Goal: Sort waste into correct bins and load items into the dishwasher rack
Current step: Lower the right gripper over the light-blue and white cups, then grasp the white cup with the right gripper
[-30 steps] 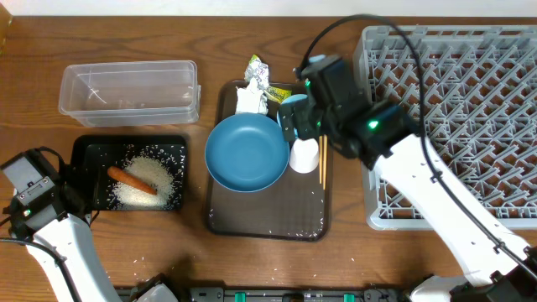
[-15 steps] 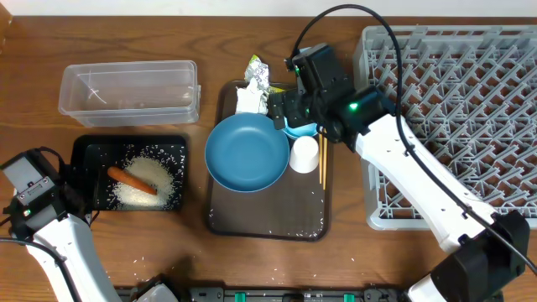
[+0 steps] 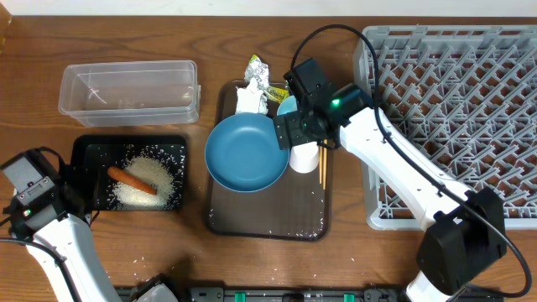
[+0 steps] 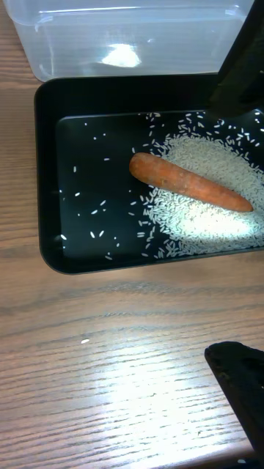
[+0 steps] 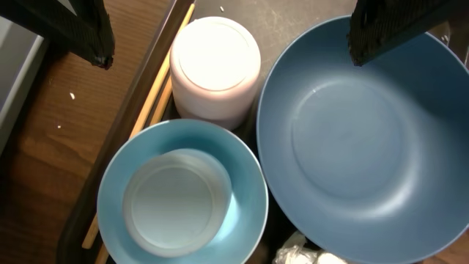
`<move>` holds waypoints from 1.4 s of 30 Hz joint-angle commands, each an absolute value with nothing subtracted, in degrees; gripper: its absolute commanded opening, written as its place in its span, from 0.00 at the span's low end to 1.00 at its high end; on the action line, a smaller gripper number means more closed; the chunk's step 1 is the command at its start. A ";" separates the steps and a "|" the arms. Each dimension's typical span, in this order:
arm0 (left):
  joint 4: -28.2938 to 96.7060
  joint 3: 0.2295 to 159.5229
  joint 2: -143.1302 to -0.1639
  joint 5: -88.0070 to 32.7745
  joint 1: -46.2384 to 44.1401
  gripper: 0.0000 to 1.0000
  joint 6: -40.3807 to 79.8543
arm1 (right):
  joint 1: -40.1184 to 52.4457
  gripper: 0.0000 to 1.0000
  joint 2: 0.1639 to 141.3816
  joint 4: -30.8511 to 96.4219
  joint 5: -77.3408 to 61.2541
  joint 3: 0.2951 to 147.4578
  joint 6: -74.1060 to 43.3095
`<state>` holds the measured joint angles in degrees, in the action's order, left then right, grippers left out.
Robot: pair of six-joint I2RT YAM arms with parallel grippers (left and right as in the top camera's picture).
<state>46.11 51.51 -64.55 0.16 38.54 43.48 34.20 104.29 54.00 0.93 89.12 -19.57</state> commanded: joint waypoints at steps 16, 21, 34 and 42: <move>46.24 52.69 -64.75 0.45 38.79 0.99 43.38 | 33.82 0.99 104.92 55.59 2.33 88.84 -22.31; 46.26 52.69 -64.75 0.45 38.79 0.98 43.38 | 33.82 0.99 104.92 55.46 2.35 87.59 -23.22; 46.24 52.69 -64.75 0.45 38.79 0.98 43.38 | 34.17 0.99 104.92 48.95 2.33 81.21 -26.79; 46.24 52.69 -64.75 0.45 38.79 0.98 43.38 | 34.26 0.97 104.92 44.99 2.37 77.91 -27.42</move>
<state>46.11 51.51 -64.55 0.16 38.54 43.48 34.22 104.55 45.60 1.96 78.61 -26.15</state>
